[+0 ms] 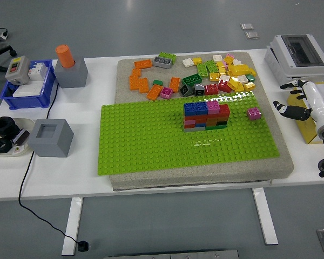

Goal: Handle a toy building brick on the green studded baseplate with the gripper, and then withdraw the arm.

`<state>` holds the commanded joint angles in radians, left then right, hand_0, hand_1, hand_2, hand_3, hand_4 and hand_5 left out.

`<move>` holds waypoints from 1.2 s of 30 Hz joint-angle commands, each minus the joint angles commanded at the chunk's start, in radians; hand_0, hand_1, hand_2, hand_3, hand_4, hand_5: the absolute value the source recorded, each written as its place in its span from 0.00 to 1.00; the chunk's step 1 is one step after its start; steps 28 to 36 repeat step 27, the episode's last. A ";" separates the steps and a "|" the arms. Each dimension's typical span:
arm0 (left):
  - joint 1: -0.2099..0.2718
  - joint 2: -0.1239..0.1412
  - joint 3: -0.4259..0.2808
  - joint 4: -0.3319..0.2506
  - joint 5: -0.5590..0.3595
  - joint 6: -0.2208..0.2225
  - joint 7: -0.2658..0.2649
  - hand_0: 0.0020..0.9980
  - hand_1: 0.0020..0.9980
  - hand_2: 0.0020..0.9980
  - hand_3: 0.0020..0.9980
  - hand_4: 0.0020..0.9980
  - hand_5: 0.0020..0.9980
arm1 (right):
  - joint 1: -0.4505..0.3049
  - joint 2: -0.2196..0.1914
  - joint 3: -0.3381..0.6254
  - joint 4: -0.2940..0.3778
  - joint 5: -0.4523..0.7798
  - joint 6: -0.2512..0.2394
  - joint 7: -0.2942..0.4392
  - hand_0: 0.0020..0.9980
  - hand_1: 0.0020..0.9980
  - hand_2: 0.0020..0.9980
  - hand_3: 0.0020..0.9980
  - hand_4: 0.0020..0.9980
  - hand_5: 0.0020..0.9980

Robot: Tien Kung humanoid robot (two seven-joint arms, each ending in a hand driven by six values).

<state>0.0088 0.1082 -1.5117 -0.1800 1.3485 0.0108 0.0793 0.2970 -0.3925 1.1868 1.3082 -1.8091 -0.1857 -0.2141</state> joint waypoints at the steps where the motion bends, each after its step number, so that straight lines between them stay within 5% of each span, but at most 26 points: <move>1: 0.000 0.000 -0.002 0.000 0.002 0.000 0.000 0.63 0.59 0.55 0.58 0.61 0.23 | 0.018 -0.012 -0.020 -0.011 -0.021 0.008 -0.011 0.70 0.74 0.79 0.66 0.69 0.10; 3: 0.000 0.001 -0.005 0.000 0.004 0.000 -0.001 0.63 0.59 0.55 0.58 0.61 0.23 | 0.056 -0.034 -0.061 -0.031 -0.067 0.027 -0.034 0.70 0.74 0.79 0.66 0.69 0.10; 4: -0.001 0.001 -0.007 0.000 0.005 -0.001 0.000 0.63 0.59 0.55 0.58 0.61 0.24 | 0.074 -0.047 -0.081 -0.042 -0.092 0.041 -0.048 0.72 0.76 0.82 0.67 0.62 0.02; 11: -0.021 0.007 -0.007 0.000 0.007 -0.003 0.000 0.63 0.59 0.55 0.58 0.61 0.24 | 0.207 -0.106 -0.226 -0.067 -0.264 0.133 -0.136 0.75 0.79 0.85 0.69 0.60 0.00; 17: -0.035 0.003 -0.023 0.000 0.014 -0.003 -0.003 0.63 0.59 0.55 0.58 0.61 0.24 | 0.278 -0.105 -0.327 -0.081 -0.320 0.178 -0.174 0.76 0.79 0.85 0.69 0.61 0.00; 27: -0.060 -0.006 -0.035 0.000 0.017 -0.003 -0.005 0.63 0.59 0.55 0.58 0.61 0.24 | 0.412 -0.094 -0.509 -0.128 -0.248 0.257 -0.215 0.76 0.80 0.85 0.69 0.63 0.02; 36: -0.060 -0.006 -0.035 0.000 0.017 -0.003 -0.005 0.63 0.59 0.55 0.58 0.61 0.24 | 0.412 -0.094 -0.509 -0.128 -0.248 0.257 -0.215 0.76 0.80 0.85 0.69 0.63 0.02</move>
